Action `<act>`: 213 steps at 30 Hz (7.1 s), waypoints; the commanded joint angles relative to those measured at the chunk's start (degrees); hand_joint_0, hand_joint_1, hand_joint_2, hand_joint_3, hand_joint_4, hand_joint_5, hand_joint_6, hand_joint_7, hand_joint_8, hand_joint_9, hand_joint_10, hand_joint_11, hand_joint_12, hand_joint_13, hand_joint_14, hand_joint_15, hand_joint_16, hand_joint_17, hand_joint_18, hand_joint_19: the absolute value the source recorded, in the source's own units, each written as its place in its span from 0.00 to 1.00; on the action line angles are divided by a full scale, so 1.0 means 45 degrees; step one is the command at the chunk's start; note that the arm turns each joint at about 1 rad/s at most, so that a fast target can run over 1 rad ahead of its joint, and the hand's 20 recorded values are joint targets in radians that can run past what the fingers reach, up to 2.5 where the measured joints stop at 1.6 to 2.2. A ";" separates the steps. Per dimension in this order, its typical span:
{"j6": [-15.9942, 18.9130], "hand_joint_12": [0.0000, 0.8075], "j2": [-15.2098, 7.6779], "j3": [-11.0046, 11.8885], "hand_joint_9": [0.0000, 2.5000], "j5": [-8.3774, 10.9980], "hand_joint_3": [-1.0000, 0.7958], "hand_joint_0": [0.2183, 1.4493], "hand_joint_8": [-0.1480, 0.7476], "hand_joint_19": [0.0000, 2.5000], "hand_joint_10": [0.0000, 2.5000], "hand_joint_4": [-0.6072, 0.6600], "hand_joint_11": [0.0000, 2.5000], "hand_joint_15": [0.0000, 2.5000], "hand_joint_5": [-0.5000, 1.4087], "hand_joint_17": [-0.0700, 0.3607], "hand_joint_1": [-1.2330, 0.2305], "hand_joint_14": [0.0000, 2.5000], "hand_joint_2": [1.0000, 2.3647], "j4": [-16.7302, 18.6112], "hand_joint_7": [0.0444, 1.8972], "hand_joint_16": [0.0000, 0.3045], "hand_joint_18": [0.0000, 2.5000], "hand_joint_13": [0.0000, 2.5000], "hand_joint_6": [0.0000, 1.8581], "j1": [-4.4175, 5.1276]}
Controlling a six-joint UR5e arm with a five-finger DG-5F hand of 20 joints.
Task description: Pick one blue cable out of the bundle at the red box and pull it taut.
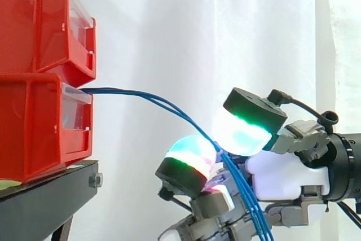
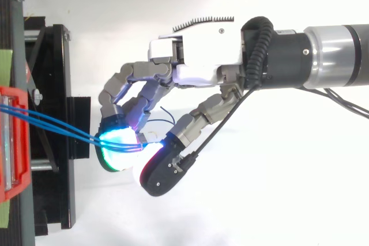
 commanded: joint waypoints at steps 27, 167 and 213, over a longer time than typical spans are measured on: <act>0.0005 0.46 0.0000 0.0039 0.41 0.0000 0.28 0.42 0.53 0.14 0.00 0.57 0.57 0.14 0.17 0.42 0.19 0.01 0.00 0.0000 0.49 0.16 0.26 0.27 0.50 0.0024; 0.0005 0.44 0.0000 0.0234 0.38 0.0000 0.28 0.46 0.51 0.12 0.01 0.48 0.48 0.14 0.18 0.42 0.20 0.01 0.00 0.0000 0.63 0.16 0.24 0.25 0.50 0.0044; 0.0024 0.44 0.0000 0.0234 0.40 0.0000 0.28 0.46 0.51 0.12 0.01 0.44 0.47 0.14 0.18 0.42 0.26 0.01 0.00 0.0000 0.68 0.16 0.24 0.26 0.49 0.0044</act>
